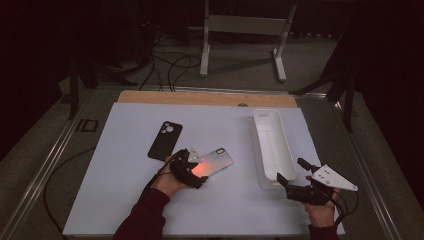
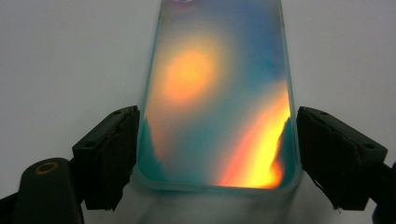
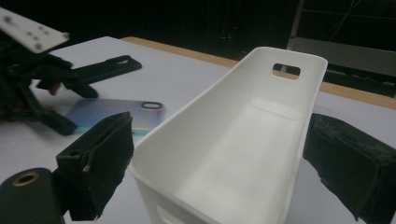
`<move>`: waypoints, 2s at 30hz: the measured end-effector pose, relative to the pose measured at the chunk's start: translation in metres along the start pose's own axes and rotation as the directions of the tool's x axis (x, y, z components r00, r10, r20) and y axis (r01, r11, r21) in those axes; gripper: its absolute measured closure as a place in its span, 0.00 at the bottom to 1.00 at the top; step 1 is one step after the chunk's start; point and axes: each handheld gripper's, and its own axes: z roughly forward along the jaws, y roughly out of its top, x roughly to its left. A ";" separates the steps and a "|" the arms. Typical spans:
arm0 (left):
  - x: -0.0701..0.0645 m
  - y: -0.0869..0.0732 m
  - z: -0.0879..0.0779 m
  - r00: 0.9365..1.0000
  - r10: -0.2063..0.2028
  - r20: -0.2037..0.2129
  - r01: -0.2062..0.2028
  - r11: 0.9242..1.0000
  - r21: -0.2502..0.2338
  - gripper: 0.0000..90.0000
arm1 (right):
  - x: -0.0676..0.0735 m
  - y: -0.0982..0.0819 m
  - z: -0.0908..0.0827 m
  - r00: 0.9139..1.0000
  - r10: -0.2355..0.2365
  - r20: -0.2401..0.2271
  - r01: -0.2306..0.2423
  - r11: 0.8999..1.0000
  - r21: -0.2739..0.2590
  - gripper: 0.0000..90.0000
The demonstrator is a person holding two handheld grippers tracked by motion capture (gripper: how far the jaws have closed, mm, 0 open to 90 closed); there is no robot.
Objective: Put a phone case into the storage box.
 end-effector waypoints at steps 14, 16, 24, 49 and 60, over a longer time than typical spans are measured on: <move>0.005 -0.036 -0.022 0.996 -0.083 -0.025 0.082 0.996 -0.043 0.02 | 0.001 0.000 0.002 1.000 0.000 -0.002 0.000 1.000 0.005 0.09; 0.005 -0.036 -0.027 0.996 -0.092 -0.020 0.091 0.993 -0.075 0.00 | 0.000 0.000 0.002 1.000 0.002 0.000 -0.002 1.000 0.003 0.09; 0.009 -0.039 -0.072 0.994 -0.095 -0.056 0.079 0.965 -0.250 0.00 | 0.000 0.000 0.001 1.000 0.003 0.002 -0.003 1.000 0.002 0.09; 0.025 -0.107 -0.154 0.938 -0.303 -0.169 0.189 0.855 -0.483 0.00 | 0.003 -0.001 0.002 1.000 -0.014 -0.018 0.014 1.000 -0.015 0.09; 0.024 -0.084 -0.149 0.952 -0.257 -0.167 0.182 0.913 -0.365 0.00 | 0.002 -0.002 0.007 0.999 -0.011 -0.035 0.011 1.000 0.011 0.09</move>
